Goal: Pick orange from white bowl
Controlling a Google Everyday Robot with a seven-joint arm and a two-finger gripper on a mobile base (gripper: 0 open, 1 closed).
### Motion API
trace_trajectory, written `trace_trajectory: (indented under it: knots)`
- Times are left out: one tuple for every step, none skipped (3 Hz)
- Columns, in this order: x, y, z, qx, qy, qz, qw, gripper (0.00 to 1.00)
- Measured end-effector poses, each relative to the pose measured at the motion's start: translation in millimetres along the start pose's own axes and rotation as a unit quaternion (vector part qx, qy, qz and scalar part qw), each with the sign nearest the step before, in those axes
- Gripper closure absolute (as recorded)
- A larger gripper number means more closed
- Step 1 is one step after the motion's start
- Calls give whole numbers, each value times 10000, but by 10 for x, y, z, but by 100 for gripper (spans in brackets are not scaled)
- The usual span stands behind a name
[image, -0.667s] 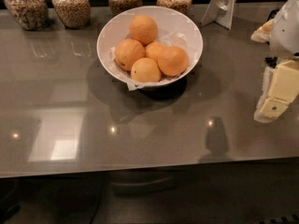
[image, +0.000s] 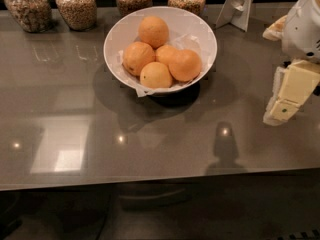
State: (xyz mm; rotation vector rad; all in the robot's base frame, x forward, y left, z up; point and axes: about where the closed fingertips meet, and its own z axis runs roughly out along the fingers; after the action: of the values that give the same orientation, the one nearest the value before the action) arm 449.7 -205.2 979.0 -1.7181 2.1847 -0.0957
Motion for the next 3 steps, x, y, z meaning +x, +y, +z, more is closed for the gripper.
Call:
trace_trajectory:
  knots:
    - [-203, -197, 66, 158, -258, -70, 9995, 0]
    - [-448, -456, 149, 334, -592, -86, 9977, 0]
    - [-715, -696, 255, 391, -912, -120, 9950, 0]
